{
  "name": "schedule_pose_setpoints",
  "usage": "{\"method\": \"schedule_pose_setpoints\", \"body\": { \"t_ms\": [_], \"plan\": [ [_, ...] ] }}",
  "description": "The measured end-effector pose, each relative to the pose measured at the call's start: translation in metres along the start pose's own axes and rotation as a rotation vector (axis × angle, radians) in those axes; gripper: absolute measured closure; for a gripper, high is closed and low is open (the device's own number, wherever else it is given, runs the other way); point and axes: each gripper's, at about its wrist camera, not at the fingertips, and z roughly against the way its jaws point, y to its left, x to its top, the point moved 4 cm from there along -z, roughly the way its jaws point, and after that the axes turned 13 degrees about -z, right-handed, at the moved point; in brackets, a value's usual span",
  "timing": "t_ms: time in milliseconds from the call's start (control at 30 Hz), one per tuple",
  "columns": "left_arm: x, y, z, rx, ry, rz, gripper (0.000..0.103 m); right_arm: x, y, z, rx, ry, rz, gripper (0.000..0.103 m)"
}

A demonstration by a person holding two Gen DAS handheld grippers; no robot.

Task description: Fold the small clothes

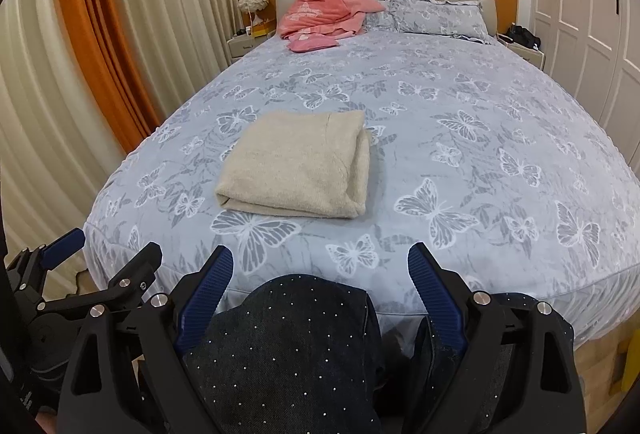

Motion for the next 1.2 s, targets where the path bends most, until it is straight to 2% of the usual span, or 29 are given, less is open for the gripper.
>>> {"method": "schedule_pose_setpoints", "body": {
  "t_ms": [233, 933, 1200],
  "plan": [
    [0.001, 0.005, 0.000, -0.009, 0.002, 0.026, 0.005, 0.000, -0.002, 0.000, 0.006, 0.003, 0.014, 0.016],
    [0.006, 0.011, 0.000, 0.002, 0.003, 0.017, 0.005, 0.002, -0.007, -0.001, 0.013, 0.007, 0.014, 0.016],
    [0.009, 0.010, 0.002, 0.003, -0.028, 0.006, 0.005, 0.003, -0.004, 0.001, 0.027, 0.003, -0.014, 0.016]
  ]
}}
